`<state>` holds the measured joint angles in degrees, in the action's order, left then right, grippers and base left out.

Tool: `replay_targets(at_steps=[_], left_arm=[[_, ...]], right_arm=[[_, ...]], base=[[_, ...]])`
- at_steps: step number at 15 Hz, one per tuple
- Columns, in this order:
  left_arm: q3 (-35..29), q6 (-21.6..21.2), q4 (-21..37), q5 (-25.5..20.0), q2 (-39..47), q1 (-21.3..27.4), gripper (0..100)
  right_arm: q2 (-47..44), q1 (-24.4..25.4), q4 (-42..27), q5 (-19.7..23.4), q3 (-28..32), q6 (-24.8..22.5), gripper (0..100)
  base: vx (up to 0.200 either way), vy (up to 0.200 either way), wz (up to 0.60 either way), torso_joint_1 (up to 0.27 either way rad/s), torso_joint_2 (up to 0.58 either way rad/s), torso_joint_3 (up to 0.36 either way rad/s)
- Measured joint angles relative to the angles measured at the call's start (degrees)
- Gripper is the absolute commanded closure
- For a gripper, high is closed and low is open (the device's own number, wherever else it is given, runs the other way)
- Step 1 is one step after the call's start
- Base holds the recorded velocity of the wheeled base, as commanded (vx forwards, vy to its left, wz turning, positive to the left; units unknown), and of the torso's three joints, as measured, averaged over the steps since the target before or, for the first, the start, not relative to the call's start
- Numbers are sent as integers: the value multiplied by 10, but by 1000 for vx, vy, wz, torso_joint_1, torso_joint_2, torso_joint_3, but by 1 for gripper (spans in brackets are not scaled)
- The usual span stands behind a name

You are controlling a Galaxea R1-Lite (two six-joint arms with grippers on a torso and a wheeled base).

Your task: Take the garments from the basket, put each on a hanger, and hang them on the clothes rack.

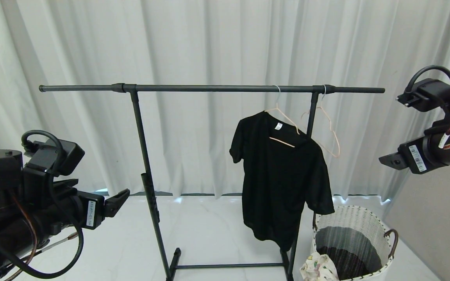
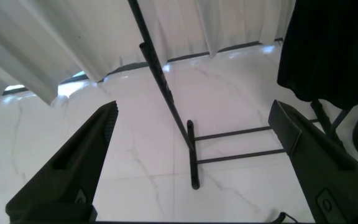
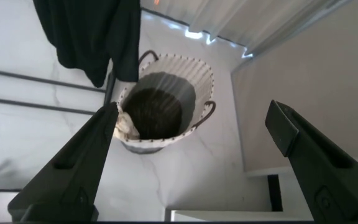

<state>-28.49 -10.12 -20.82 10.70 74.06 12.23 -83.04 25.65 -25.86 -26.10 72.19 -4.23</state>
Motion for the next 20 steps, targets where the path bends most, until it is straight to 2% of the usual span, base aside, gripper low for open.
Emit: replay_targets(at_steps=[16, 20], left_arm=[[2, -4, 0, 1, 2, -9, 0], [2, -5, -1, 1, 1, -9, 0]], right_arm=[[54, -19, 2, -1, -108, 0, 0], [67, -23, 14, -18, -140, 0, 0]], base=[[0, 0, 0, -181, 471, 288], [0, 0, 0, -21, 96, 47]])
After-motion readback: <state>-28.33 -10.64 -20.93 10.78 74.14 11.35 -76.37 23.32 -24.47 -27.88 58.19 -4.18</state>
